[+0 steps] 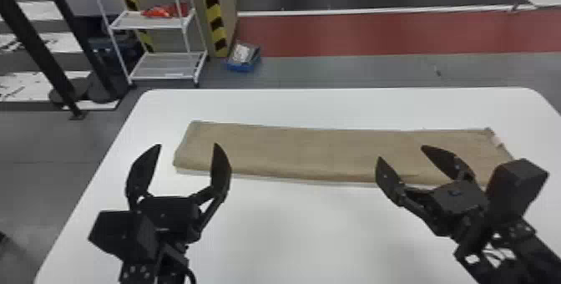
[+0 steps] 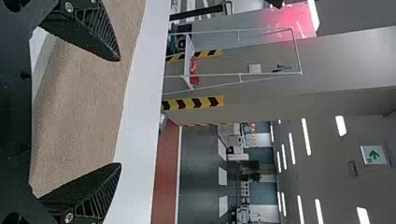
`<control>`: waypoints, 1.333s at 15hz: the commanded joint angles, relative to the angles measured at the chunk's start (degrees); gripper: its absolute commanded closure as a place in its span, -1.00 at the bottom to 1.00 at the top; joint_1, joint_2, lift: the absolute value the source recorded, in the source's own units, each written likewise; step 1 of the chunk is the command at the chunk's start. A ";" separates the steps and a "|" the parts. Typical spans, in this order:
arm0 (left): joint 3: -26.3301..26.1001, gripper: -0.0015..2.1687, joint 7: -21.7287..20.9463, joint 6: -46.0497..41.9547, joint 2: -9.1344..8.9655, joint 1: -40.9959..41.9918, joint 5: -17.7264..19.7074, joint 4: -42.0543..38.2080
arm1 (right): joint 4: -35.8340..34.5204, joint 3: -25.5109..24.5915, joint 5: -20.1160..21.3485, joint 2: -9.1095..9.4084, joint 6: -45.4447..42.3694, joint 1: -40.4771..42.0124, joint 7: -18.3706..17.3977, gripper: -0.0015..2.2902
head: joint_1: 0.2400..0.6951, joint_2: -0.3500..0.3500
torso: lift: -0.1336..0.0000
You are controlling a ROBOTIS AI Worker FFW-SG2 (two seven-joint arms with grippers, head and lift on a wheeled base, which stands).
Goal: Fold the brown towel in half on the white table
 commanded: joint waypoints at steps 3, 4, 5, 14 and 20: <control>-1.89 -0.97 1.80 1.07 -0.13 -0.17 -1.98 2.56 | -3.19 2.02 -0.89 0.14 -7.36 9.20 -2.53 -0.92 | 1.00 0.21 | -0.85; -1.89 -0.97 1.98 1.24 -0.13 -0.43 -1.98 3.27 | -4.07 1.93 -1.33 0.14 -7.53 10.60 -3.41 -0.92 | 1.00 0.21 | -0.85; -1.89 -0.97 1.98 1.42 -0.13 -0.43 -1.98 3.79 | -5.21 1.67 -1.68 0.14 -7.53 12.01 -4.02 -0.92 | 1.00 0.21 | -0.85; -3.03 -0.97 3.65 0.54 0.13 1.68 -2.85 3.71 | -6.70 -0.53 -6.25 0.09 -7.18 14.82 -4.73 -0.91 | 1.00 0.11 | -0.85; -1.72 -0.97 3.91 -0.16 0.22 3.87 -2.85 1.42 | -8.29 -2.81 -9.33 0.00 -7.36 16.32 -4.99 -0.90 | 1.00 0.09 | -0.85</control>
